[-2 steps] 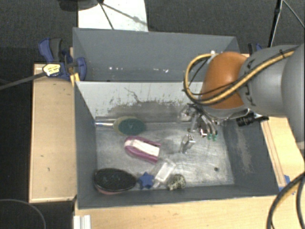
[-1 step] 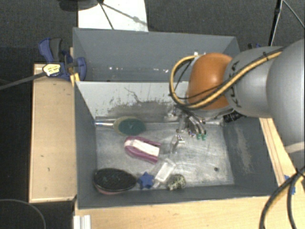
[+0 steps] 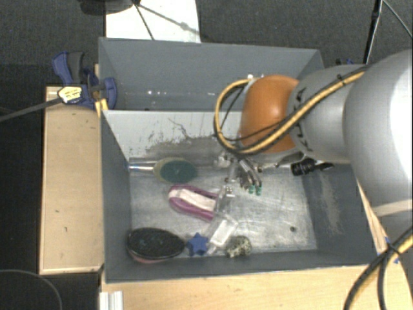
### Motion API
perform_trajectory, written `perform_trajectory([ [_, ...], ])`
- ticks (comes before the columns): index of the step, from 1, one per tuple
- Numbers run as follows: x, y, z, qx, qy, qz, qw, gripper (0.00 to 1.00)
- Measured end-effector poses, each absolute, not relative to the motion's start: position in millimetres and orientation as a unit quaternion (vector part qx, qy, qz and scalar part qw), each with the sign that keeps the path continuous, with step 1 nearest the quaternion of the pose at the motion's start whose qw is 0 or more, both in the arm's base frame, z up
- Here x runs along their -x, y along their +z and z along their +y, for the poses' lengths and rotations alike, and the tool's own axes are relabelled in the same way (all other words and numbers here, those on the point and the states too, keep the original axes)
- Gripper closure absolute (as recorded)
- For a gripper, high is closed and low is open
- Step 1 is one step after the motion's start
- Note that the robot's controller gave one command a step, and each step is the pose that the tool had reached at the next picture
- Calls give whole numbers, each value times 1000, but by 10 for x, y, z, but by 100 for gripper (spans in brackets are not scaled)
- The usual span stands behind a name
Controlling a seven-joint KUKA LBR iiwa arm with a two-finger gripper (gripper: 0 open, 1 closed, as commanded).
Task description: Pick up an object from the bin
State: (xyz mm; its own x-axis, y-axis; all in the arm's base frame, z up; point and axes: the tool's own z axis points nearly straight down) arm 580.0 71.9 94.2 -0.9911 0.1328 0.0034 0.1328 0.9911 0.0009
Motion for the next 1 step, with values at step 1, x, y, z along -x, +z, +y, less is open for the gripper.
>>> perform_trajectory([
  [1, -5669, 737, 1001, 147, 0, -989, -4, 0],
])
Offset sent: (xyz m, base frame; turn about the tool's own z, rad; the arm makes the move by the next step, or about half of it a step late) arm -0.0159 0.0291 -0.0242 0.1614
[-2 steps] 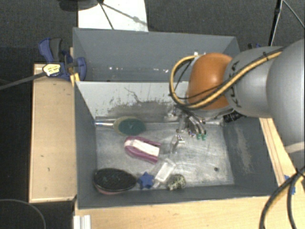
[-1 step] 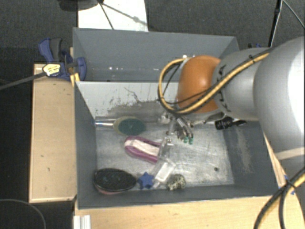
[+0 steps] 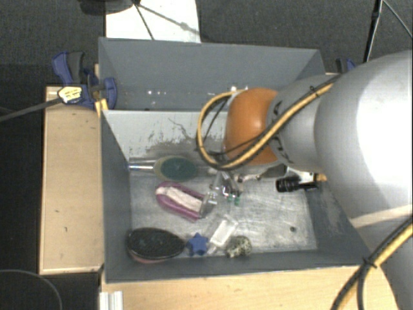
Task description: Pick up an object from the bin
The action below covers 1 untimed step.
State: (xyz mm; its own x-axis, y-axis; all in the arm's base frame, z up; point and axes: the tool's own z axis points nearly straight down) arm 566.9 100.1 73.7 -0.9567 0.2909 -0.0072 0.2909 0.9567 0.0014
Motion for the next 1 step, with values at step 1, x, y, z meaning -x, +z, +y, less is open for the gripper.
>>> perform_trajectory([
  [1, -5860, 1045, 1667, -288, 1, 958, 2, 0],
])
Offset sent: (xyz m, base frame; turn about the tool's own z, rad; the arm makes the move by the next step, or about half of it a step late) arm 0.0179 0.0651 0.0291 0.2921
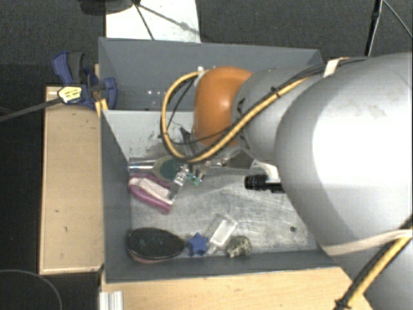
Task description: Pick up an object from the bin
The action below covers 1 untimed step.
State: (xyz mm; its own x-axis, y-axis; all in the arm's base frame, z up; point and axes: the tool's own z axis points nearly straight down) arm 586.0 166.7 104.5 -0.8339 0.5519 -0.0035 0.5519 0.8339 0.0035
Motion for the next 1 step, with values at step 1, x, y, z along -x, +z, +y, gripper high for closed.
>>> perform_trajectory([
  [1, -5851, 1027, 1615, -287, -3, 958, 0, 100],
])
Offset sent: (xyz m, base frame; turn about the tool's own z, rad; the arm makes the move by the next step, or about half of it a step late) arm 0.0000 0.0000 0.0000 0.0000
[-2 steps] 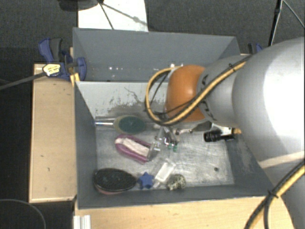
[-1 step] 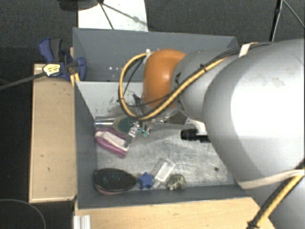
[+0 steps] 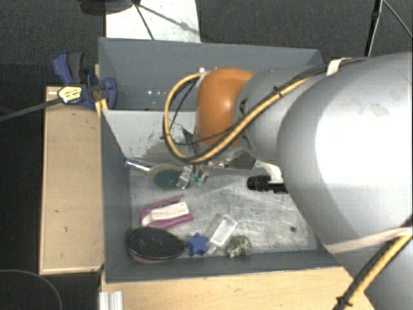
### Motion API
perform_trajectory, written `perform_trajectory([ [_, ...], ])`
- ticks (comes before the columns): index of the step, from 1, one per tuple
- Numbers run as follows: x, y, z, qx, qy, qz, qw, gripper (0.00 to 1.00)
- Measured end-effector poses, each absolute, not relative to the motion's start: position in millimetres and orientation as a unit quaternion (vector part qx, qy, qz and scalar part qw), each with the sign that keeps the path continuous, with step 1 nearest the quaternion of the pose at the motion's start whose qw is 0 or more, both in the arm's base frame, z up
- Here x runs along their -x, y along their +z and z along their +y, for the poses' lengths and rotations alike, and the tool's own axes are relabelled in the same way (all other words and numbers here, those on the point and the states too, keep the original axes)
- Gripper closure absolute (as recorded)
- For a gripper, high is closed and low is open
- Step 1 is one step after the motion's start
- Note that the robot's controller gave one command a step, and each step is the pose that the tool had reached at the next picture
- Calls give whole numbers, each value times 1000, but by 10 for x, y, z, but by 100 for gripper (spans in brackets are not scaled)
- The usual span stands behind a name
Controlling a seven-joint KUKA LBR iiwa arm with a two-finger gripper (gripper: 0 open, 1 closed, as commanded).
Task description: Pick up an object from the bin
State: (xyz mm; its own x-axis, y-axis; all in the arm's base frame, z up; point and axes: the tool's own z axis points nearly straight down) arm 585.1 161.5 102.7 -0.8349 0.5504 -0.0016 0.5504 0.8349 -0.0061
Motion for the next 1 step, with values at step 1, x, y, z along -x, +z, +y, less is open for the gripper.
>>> perform_trajectory([
  [1, -5783, 2535, 1874, 272, -3, -962, -4, 100],
])
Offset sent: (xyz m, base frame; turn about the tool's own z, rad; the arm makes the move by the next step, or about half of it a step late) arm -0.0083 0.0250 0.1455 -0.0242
